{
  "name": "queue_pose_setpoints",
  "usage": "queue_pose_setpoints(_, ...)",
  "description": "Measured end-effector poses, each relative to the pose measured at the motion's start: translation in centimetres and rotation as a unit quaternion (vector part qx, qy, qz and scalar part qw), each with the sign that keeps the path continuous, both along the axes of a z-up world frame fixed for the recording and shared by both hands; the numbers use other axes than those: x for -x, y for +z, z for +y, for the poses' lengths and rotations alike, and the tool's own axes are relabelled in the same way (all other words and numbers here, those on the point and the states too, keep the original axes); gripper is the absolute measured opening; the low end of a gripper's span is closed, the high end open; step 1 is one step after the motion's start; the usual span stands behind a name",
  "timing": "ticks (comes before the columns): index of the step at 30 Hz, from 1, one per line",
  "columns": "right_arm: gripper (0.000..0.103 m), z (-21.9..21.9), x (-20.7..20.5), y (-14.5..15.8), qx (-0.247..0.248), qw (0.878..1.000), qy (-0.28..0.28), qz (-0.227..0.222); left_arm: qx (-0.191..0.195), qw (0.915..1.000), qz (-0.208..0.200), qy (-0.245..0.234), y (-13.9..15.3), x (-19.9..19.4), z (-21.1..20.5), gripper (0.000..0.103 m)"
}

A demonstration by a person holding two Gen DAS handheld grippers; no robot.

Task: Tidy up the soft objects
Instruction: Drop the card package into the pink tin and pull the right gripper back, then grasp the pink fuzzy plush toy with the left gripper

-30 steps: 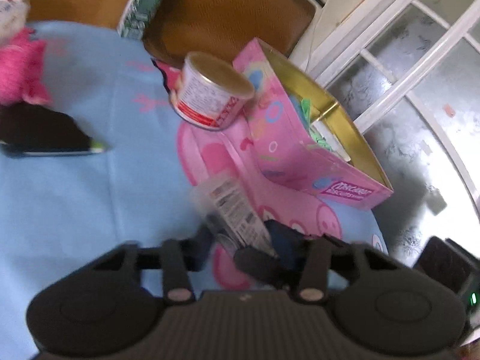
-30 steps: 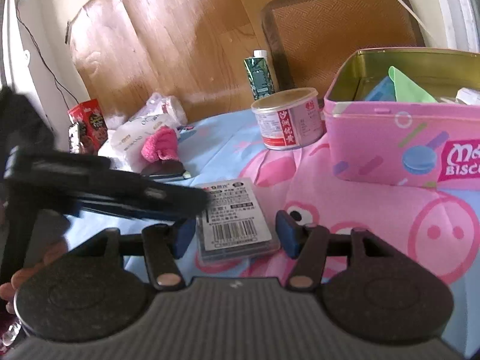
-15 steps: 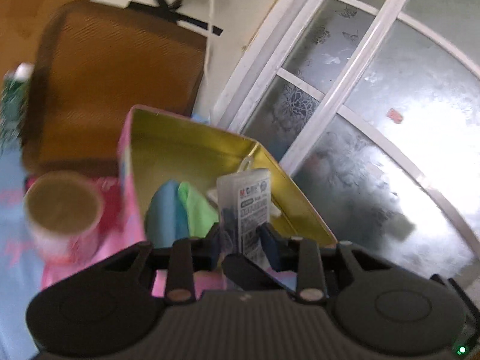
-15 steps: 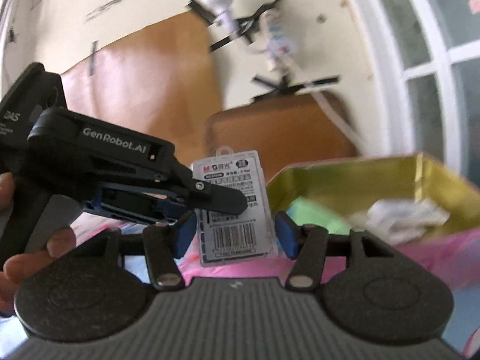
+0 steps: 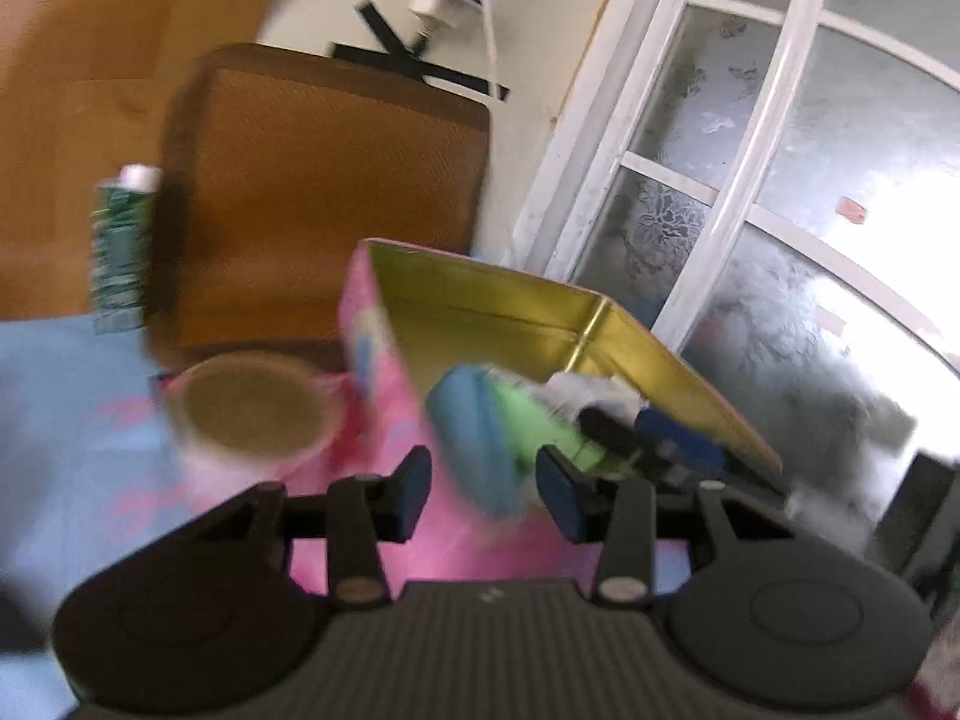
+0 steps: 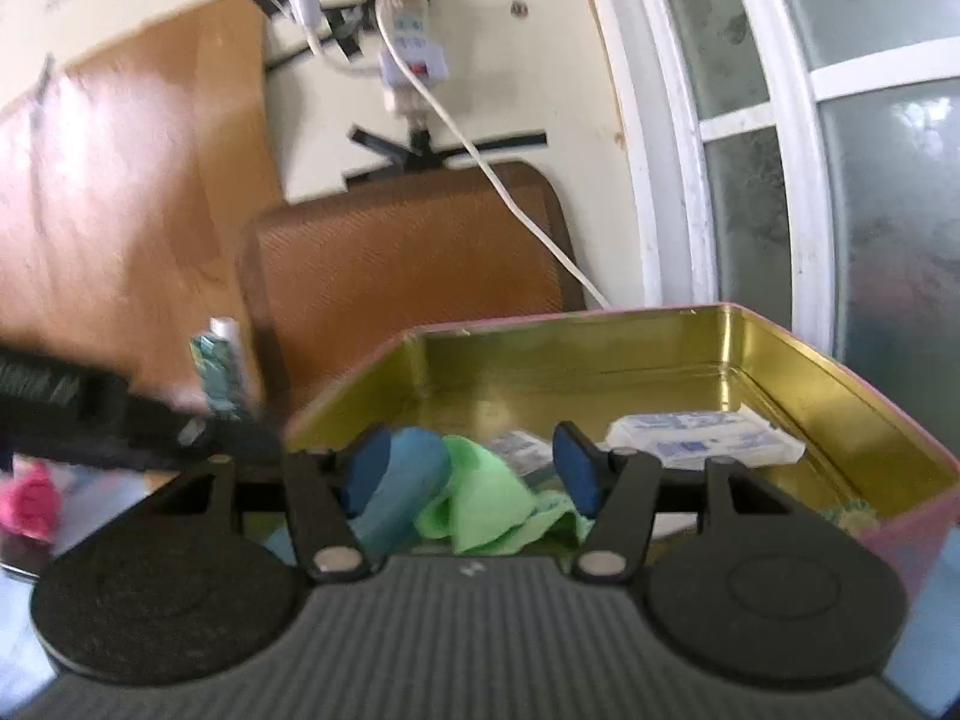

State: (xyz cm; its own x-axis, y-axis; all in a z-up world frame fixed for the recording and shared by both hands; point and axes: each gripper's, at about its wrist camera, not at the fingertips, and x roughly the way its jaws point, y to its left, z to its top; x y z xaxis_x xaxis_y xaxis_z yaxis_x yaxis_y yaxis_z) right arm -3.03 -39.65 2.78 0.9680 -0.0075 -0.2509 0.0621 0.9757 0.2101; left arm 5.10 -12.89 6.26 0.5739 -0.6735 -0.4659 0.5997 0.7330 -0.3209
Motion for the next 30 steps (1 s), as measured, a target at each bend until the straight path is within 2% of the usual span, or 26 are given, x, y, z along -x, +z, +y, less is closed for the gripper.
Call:
queue_pose_setpoints(3, 0.06, 2.2, 1.7, 0.5, -0.001, 0.999, 0.038, -0.019, -0.003, 0.9996, -0.008, 0.026, -1.2, 2.4, 5.7, 0.04)
queue_pose_setpoints(6, 0.06, 5.6, 1.8, 1.4, 0.003, 0.994, 0.104, -0.02, -0.014, 0.9953, -0.003, 0.096, -2.8, 4.1, 12.1, 0.04)
queue_pose_setpoints(9, 0.06, 10.1, 0.6, 2.0, 0.017, 0.982, 0.187, -0.003, -0.015, 0.9814, 0.021, 0.19, -4.5, 4.8, 18.2, 0.04)
queue_pose_setpoints(11, 0.06, 13.9, -0.9, 2.2, 0.013, 0.97, 0.243, 0.017, -0.031, 0.9654, 0.019, 0.258, -5.5, 5.2, 21.3, 0.04)
queue_pose_setpoints(12, 0.06, 15.9, -1.8, 2.3, 0.013, 0.964, 0.263, 0.027, -0.019, 0.9599, 0.023, 0.279, -5.7, 5.4, 22.5, 0.038)
queue_pose_setpoints(13, 0.06, 17.8, -2.5, 2.5, 0.014, 0.959, 0.28, 0.034, 0.025, 0.9575, 0.028, 0.286, -5.7, 5.6, 23.8, 0.04)
queue_pose_setpoints(14, 0.06, 19.9, -3.4, 2.7, 0.016, 0.953, 0.3, 0.041, 0.052, 0.9536, 0.018, 0.296, -5.6, 6.0, 24.6, 0.042)
queue_pose_setpoints(16, 0.06, 23.2, -5.5, 2.8, 0.014, 0.942, 0.33, 0.059, 0.069, 0.9492, 0.01, 0.307, -5.6, 6.1, 25.2, 0.042)
queue_pose_setpoints(21, 0.058, 29.0, -11.1, 1.2, -0.011, 0.921, 0.362, 0.141, 0.085, 0.9513, 0.016, 0.296, -5.6, 5.8, 25.4, 0.042)
queue_pose_setpoints(22, 0.036, 29.5, -11.8, 0.6, -0.019, 0.917, 0.363, 0.161, 0.087, 0.9506, 0.014, 0.298, -5.6, 6.0, 25.5, 0.042)
queue_pose_setpoints(23, 0.034, 29.5, -12.0, 0.4, -0.025, 0.917, 0.361, 0.168, 0.09, 0.9506, 0.012, 0.297, -5.6, 6.1, 25.5, 0.042)
queue_pose_setpoints(25, 0.032, 28.1, -10.8, 1.3, -0.039, 0.927, 0.343, 0.146, 0.09, 0.9518, 0.012, 0.293, -5.6, 6.3, 25.6, 0.042)
queue_pose_setpoints(28, 0.029, 25.0, -7.2, 3.2, -0.021, 0.944, 0.316, 0.092, 0.082, 0.9547, 0.017, 0.285, -5.9, 5.9, 25.3, 0.043)
queue_pose_setpoints(30, 0.025, 22.8, -4.5, 3.6, -0.008, 0.948, 0.309, 0.079, 0.078, 0.9601, 0.02, 0.268, -5.9, 5.8, 25.0, 0.049)
